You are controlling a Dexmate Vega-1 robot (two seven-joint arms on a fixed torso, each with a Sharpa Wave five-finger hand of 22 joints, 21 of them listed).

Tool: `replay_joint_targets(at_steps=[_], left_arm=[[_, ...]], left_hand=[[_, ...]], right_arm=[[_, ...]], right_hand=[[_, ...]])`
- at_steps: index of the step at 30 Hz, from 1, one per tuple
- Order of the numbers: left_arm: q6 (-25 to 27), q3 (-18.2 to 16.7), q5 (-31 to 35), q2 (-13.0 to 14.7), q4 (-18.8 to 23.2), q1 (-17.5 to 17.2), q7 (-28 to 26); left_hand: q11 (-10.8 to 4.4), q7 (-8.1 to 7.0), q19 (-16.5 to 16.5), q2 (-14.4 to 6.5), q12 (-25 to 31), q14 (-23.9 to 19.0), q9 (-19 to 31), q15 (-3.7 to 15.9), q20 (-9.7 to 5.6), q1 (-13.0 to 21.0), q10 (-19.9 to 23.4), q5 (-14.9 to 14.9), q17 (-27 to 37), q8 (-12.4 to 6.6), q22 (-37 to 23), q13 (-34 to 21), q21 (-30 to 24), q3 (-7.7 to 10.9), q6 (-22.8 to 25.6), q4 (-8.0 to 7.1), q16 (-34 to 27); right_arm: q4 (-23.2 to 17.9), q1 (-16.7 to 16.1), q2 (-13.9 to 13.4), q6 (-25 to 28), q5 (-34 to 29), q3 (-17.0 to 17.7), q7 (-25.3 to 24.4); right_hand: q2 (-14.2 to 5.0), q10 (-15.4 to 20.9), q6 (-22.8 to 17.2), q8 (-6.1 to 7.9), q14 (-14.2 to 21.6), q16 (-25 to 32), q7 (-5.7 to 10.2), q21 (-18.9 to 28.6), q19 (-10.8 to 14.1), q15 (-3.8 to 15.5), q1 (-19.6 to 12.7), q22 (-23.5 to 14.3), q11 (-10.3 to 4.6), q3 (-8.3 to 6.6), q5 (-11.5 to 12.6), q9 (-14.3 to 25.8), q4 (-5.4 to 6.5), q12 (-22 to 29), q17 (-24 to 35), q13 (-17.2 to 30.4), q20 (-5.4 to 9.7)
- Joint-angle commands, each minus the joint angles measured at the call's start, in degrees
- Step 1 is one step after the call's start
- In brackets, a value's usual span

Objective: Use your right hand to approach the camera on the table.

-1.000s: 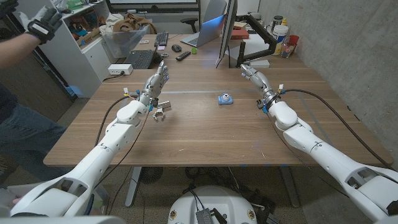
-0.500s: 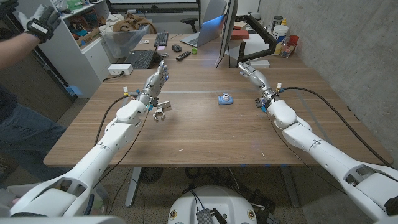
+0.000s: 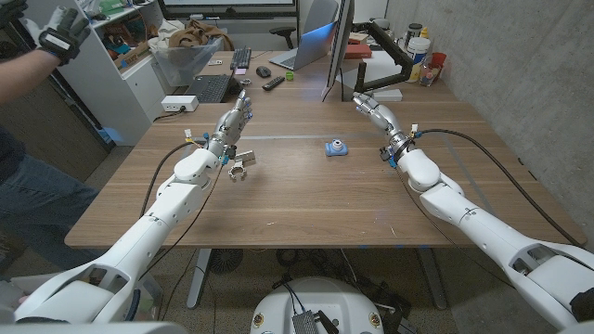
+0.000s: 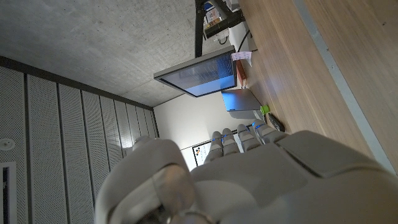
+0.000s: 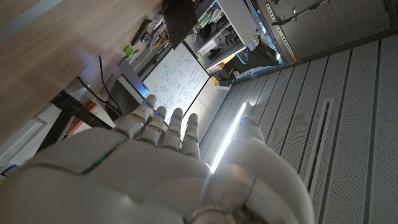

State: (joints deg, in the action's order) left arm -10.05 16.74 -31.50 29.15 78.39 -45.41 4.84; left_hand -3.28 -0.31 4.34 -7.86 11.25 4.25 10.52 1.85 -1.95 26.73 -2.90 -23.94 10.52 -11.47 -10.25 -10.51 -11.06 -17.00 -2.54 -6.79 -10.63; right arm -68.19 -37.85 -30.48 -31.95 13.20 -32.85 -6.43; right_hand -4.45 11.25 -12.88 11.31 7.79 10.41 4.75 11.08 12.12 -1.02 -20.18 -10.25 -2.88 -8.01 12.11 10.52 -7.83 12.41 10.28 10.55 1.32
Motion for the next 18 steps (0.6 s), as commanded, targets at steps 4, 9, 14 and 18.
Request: replay_joint_targets(at_steps=[4,9,14,18], left_arm=[[-0.16,-0.04,-0.1,0.2,-0.06,-0.13,0.21],[-0.29,-0.15,-0.18,0.27,-0.21,-0.11,0.35],[-0.32,-0.24,-0.11,0.43,0.01,-0.16,0.27],[-0.24,-0.21,0.03,0.63,0.13,-0.19,0.23]], left_hand=[[-0.54,0.03,0.64,-0.03,0.28,-0.17,0.14,0.33,-0.01,0.78,0.41,0.07,0.1,-0.29,-0.18,-0.32,-0.36,-0.26,0.35,-0.08,-0.32],[-0.52,0.05,0.6,-0.03,0.29,-0.18,0.15,0.31,0.04,0.8,0.45,0.08,0.1,-0.32,-0.18,-0.32,-0.38,-0.27,0.46,-0.09,-0.31],[-0.52,-0.05,0.73,-0.05,0.29,-0.2,0.15,0.33,0.24,0.81,0.49,0.1,0.1,-0.34,-0.18,-0.32,-0.35,-0.27,0.59,-0.1,-0.3],[-0.54,-0.07,0.6,-0.05,0.32,-0.23,0.15,0.37,0.03,0.83,0.58,0.12,0.1,-0.33,-0.18,-0.32,-0.41,-0.27,0.63,-0.11,-0.3]], right_arm=[[0.87,1.07,0.18,-1.51,-4.4,-0.87,-1.79],[0.93,1.87,-0.05,-1.85,-6.66,-1.48,-2.01],[1.18,2.38,-0.05,-2.09,-7.31,-1.9,-1.42],[0.93,2.5,-0.12,-1.83,-8.22,-2.12,-1.69]], right_hand=[[0.15,0.63,-0.55,0.29,0.36,0.44,1.0,0.35,0.35,-0.56,-0.89,-0.17,-0.45,-0.16,0.44,0.26,-0.38,0.0,0.15,0.05,-0.56],[0.27,0.93,-0.92,0.39,0.42,0.44,1.4,0.33,0.3,-0.65,-0.95,-0.17,-0.65,-0.13,0.46,0.26,-0.39,0.1,0.16,0.06,-0.74],[-0.1,1.21,-1.48,0.52,0.81,0.57,1.99,0.31,0.24,-0.85,-1.07,-0.18,-0.82,-0.32,0.56,0.27,-0.27,0.17,0.22,0.05,-1.27],[0.07,1.24,-1.72,0.56,0.96,0.59,2.22,0.29,0.18,-1.07,-1.05,-0.18,-0.81,-0.25,0.58,0.26,-0.28,0.16,0.23,0.06,-1.62]])
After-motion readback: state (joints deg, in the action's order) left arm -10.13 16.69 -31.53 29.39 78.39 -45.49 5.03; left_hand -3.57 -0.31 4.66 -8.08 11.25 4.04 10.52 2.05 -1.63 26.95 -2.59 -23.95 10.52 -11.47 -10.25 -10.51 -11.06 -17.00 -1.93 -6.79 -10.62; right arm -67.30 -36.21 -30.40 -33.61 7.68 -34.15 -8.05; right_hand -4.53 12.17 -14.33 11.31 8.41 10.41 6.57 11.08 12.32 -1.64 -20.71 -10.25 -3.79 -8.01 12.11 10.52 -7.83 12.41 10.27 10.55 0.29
